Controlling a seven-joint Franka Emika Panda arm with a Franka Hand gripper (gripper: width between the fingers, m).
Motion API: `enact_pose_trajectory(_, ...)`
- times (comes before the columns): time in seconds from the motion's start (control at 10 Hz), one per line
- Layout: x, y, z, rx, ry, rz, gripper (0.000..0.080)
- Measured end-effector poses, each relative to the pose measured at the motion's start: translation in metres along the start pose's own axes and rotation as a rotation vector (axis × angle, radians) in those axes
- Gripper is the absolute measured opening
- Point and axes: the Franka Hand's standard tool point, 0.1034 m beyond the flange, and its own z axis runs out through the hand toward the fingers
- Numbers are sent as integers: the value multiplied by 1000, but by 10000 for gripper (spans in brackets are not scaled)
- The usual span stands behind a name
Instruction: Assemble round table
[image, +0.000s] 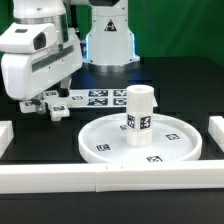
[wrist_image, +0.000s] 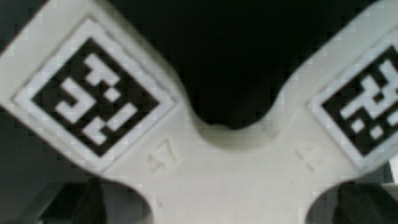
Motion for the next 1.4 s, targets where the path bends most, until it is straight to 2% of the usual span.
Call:
enact_pose_trajectory(0.5,-2,-3,6,13,-3,3,648)
enact_pose_trajectory(0.7,-2,-3,6,14,-3,3,626)
enact_pose_trajectory(0.8,-2,-3,6,14,-3,4,455)
enact_pose_trajectory(1.1,0,-3,4,13,-2,20,448)
enact_pose_trajectory(1.3,3,1,-5,-3,3,42,448)
enact_pose_trajectory(1.4,8,1,-12,-1,6,79,448)
